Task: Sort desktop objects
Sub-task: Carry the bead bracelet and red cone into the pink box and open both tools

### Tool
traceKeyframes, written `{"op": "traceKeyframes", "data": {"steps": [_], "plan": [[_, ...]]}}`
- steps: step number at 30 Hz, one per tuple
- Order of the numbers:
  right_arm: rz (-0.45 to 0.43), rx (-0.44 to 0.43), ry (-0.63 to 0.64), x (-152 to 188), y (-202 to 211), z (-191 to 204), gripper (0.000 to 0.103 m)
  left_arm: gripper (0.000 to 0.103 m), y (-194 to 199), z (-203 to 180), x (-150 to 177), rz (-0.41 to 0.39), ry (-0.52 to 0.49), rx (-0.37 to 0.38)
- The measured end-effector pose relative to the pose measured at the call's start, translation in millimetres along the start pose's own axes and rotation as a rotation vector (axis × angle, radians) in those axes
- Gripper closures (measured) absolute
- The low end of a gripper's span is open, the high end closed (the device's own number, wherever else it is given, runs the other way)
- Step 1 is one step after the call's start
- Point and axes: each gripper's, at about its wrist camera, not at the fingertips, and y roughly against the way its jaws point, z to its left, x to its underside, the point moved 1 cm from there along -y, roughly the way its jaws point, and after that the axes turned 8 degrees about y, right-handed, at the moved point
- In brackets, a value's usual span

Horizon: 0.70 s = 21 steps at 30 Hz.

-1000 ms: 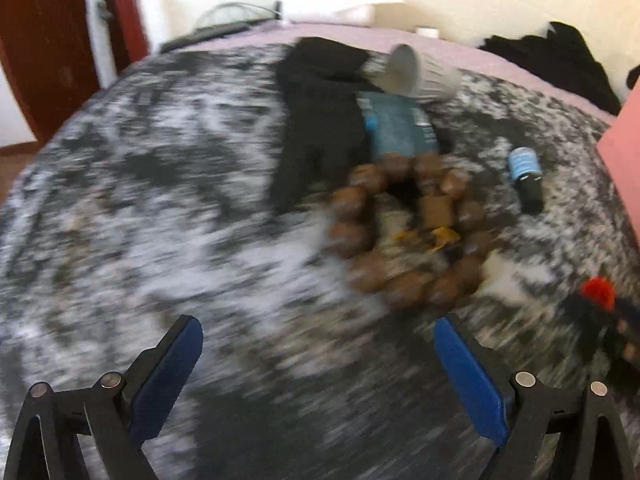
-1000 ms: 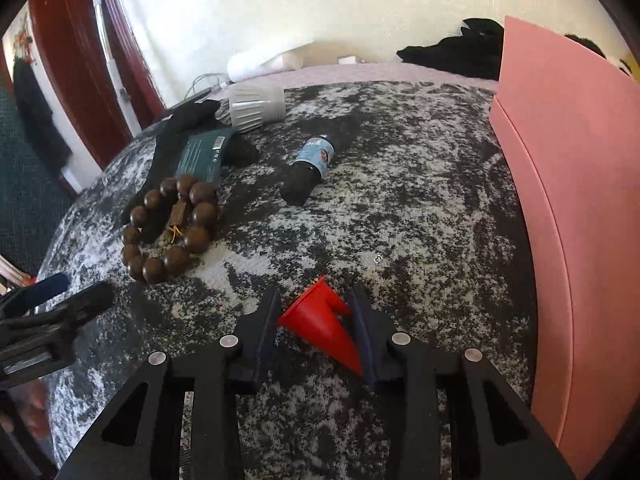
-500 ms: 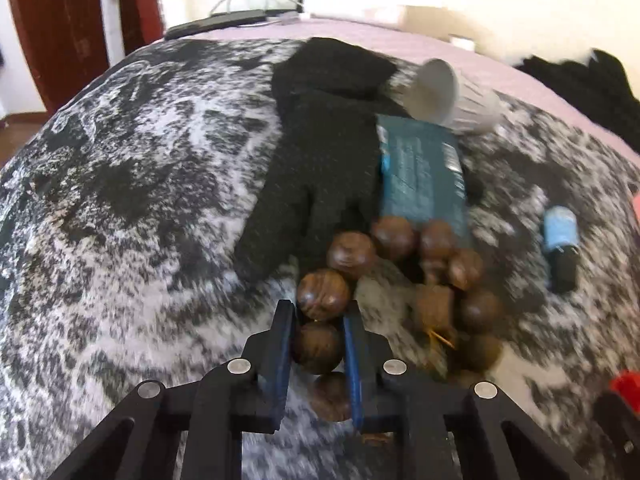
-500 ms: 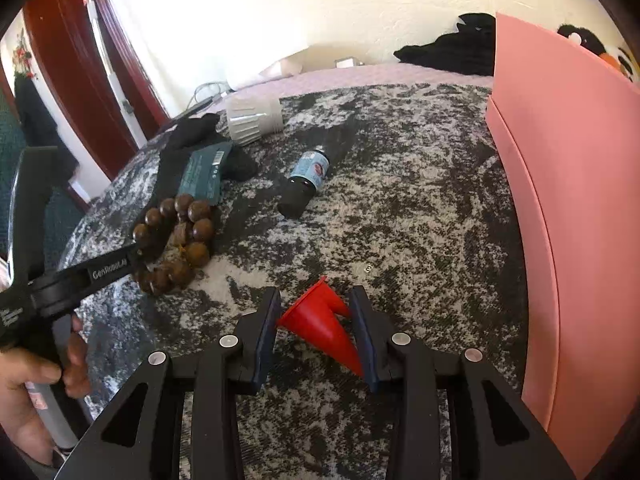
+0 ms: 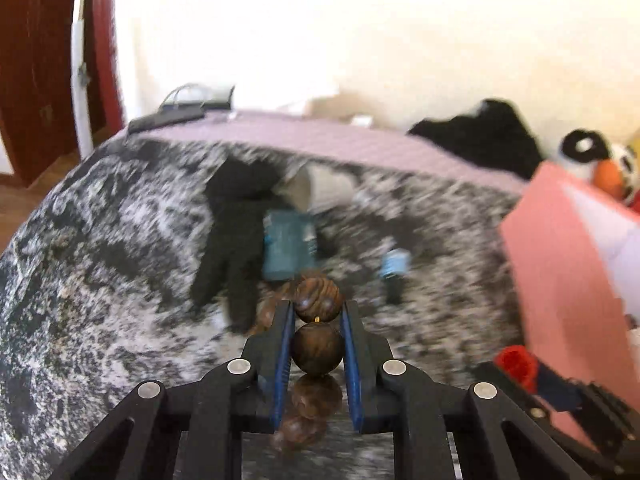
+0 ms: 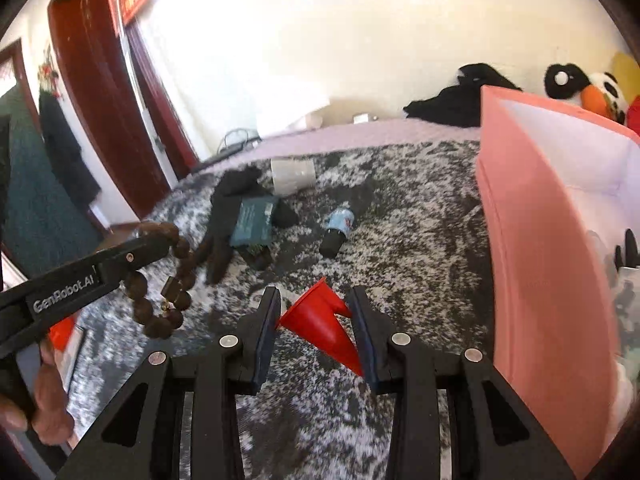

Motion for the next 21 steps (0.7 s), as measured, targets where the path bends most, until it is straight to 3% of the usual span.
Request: {"op": "traceKeyframes", "data": {"steps": [5, 10, 18, 21], "plan": [[-0.092, 0.014, -0.025, -13, 52, -9, 0.065, 0.085, 33, -41, 0, -0.047, -0.066, 0.085], [-0.163, 0.091, -0.044, -14, 101, -37, 0.065, 0.085, 64, -91, 4, -0.104, -0.146, 0.176], [-0.208, 0.211, -0.160, 8, 155, -118, 0.065, 0.085, 91, -162, 13, -0.127, -0.172, 0.375], [-0.207, 0.249, -0.198, 17, 167, -145, 0.065, 0.085, 86, -189, 24, -0.104, -0.207, 0.416]]}}
